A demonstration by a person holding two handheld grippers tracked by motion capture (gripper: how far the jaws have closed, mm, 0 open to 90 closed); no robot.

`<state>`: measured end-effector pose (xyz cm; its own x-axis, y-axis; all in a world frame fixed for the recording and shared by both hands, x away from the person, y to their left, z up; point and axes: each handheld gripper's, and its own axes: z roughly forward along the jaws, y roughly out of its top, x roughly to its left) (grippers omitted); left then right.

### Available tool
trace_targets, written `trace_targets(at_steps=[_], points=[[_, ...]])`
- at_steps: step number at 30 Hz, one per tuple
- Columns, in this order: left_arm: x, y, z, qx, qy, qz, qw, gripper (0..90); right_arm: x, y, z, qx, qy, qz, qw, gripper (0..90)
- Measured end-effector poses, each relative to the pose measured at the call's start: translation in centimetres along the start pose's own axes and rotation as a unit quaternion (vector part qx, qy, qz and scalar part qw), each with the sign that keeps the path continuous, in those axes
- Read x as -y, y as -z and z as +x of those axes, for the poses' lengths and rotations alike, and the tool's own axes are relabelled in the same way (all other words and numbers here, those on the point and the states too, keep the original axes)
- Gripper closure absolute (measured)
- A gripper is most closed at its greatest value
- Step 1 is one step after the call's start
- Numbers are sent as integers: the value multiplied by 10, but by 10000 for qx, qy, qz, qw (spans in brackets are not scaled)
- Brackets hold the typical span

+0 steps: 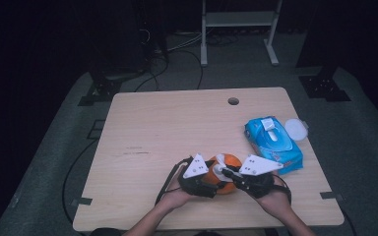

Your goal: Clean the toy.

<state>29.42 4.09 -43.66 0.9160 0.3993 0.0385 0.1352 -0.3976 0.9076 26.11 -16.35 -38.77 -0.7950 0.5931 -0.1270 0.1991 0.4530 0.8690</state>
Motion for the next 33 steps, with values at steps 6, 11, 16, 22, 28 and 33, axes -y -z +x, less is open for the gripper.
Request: trace_targets(at_steps=[6,11,16,22,28,33], points=[[2,6,12,214,234,-35,9995,226,4,8,-21,324,-203,-40,9993,825],[2,4,14,152,325,-56,9993,202,16,12,-36,381,-465,98,9981,829],[0,-3,-1,4,6,52,10000,233,3,8,-13,182,-89,68,9998,830],[2,-6,-10,-75,-362,63,9993,249,0,3,-6,248,178,157,9994,825],[3,-6,-12,11,-524,27,9986,250,10,11,-36,608,-146,259,9977,827],[2,-10,-19,136,-744,131,9970,245,8,11,-29,267,-252,210,9991,831]])
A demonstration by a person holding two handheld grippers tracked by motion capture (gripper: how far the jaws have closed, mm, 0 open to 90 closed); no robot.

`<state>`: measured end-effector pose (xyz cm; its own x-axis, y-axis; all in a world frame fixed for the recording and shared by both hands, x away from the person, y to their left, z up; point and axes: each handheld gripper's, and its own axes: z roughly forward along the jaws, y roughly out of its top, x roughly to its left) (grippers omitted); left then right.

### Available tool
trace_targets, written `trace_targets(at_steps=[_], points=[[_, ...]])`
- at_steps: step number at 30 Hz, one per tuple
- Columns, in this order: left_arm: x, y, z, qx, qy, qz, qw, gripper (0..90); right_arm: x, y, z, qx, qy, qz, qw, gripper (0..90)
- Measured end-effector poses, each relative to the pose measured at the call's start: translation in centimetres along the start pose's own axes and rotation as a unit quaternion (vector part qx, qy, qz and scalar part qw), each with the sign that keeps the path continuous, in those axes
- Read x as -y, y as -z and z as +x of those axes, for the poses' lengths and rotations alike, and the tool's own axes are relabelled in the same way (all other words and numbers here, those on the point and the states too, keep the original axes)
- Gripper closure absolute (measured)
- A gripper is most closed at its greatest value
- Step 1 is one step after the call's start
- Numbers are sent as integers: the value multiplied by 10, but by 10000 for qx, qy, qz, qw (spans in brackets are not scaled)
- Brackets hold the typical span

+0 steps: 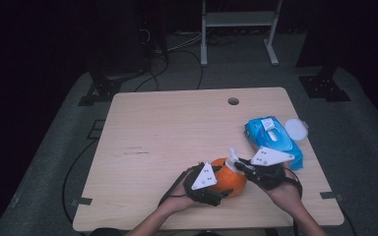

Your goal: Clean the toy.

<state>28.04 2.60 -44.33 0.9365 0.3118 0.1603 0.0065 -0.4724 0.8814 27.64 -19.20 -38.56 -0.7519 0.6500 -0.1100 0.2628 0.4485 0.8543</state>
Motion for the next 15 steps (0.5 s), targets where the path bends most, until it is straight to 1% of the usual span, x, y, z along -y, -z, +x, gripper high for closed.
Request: trace_targets(at_steps=[1,2,3,5,6,7,8,9,11,12,14,15], points=[[0,0,-1,-19,-69,26,10000,235,-2,-2,4,-74,73,-7,9999,831],[-1,0,-2,-73,-77,56,9999,204,-3,-4,8,-90,160,28,9998,831],[-2,1,0,-75,-38,37,10000,181,-3,-6,9,-59,224,55,9997,831],[-2,4,6,-85,89,-46,9999,132,-2,-6,6,-62,185,59,9998,830],[-2,5,9,-109,177,-19,9998,107,-1,-6,2,-39,136,50,9999,829],[0,4,11,-84,259,3,9996,89,0,-5,-2,-24,50,39,10000,829],[1,3,12,-53,314,-12,9995,94,2,-4,-6,-10,-12,38,10000,829],[3,2,12,-38,325,-41,9995,124,3,-3,-9,-23,-89,25,10000,829],[3,1,11,-89,366,-30,9993,194,3,-2,-11,-129,-278,-12,9995,831],[3,1,12,-104,376,-15,9992,217,1,-2,-8,-164,-282,-24,9995,832],[4,1,12,-119,472,-30,9988,233,-2,-3,0,-265,-221,-66,9994,832],[4,1,13,-145,537,-61,9984,239,-4,-3,5,-409,-204,-99,9989,832]])
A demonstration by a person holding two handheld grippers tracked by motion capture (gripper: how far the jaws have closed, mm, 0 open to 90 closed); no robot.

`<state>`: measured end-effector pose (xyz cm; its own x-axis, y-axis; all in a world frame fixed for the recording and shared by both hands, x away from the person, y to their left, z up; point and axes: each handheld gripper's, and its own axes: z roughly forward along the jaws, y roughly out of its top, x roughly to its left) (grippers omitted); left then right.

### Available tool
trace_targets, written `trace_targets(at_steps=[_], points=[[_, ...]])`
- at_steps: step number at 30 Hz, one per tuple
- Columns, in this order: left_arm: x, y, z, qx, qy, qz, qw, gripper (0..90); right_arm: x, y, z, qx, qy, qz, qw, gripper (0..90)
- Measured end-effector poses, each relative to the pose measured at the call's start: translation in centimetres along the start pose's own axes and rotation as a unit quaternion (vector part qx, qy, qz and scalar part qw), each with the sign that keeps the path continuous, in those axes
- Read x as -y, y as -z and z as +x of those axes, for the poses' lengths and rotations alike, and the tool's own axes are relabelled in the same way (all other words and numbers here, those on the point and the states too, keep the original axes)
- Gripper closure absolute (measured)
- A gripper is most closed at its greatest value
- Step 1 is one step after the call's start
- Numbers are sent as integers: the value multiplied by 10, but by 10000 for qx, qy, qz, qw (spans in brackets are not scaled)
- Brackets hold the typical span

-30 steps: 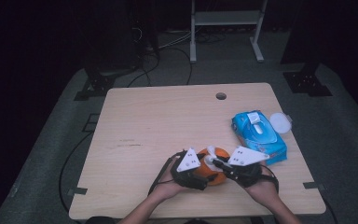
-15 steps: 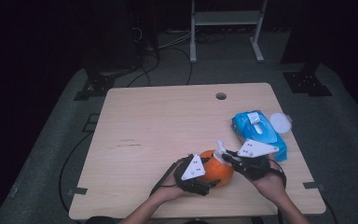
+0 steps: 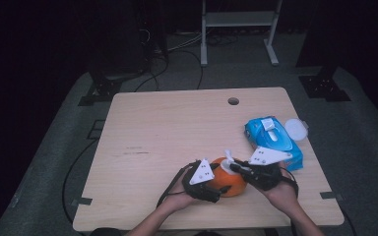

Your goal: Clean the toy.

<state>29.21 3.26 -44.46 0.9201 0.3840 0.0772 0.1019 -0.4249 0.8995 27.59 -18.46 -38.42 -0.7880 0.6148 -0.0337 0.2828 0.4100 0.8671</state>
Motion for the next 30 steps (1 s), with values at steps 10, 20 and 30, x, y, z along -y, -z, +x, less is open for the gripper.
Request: trace_targets(at_steps=[10,20,30], points=[[7,7,21,133,740,-223,9969,257,0,0,-1,255,161,-57,9995,830],[8,9,25,-17,1012,-286,9945,250,21,5,-34,596,-340,127,9976,833],[7,8,23,-135,1065,-291,9938,222,-1,-2,4,212,134,-35,9997,830]])
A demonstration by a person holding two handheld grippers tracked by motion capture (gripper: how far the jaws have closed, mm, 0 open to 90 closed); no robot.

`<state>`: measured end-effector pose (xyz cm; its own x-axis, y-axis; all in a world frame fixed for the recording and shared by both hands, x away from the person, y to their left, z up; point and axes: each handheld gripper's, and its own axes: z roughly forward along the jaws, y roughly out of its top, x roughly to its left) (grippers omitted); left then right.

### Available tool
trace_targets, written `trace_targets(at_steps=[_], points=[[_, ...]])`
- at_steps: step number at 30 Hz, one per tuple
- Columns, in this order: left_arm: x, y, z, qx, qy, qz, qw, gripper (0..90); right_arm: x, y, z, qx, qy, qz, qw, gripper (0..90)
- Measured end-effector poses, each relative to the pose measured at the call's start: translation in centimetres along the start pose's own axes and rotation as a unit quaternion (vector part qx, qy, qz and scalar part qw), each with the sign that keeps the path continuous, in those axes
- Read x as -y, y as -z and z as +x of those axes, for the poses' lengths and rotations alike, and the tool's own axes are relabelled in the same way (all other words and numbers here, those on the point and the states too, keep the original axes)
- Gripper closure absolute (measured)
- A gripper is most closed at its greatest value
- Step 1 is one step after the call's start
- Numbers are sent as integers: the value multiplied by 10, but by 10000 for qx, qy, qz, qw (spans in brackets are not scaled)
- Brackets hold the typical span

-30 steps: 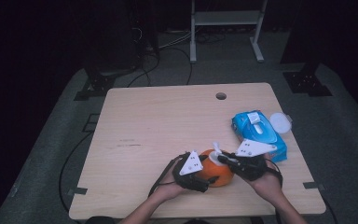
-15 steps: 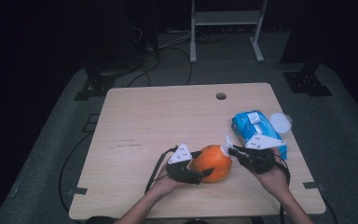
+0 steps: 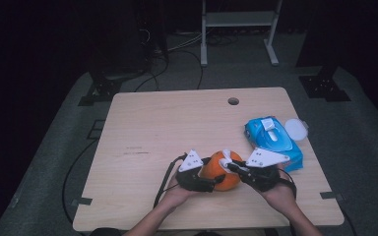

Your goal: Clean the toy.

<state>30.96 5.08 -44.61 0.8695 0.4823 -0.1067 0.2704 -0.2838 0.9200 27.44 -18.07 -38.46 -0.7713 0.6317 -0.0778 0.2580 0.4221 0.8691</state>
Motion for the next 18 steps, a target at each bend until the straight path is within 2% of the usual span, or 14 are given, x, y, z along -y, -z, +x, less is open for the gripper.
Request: trace_targets(at_steps=[3,4,5,6,9,11,12,15,18], points=[[-1,0,-1,94,-395,-10,9992,124,6,0,-12,-26,-168,2,9999,826],[-1,0,-1,99,-585,139,9981,98,8,0,-16,-36,-217,-16,9998,826],[0,-1,0,69,-678,226,9974,65,11,2,-20,-42,-325,-29,9995,826],[1,-1,1,68,-730,311,9968,48,12,4,-22,-51,-353,-38,9994,826],[6,-9,8,280,-622,490,9965,32,14,7,-25,-236,-514,-54,9984,826],[8,-13,8,351,-636,548,9959,29,12,4,-21,-271,-446,-47,9986,826],[9,-13,8,361,-652,542,9957,44,11,4,-19,-274,-431,-38,9987,826],[5,-4,6,291,-727,384,9962,253,7,4,-14,-255,-389,-115,9989,827],[-6,10,5,337,-765,114,9964,322,3,9,-15,-256,-446,-265,9983,827]])
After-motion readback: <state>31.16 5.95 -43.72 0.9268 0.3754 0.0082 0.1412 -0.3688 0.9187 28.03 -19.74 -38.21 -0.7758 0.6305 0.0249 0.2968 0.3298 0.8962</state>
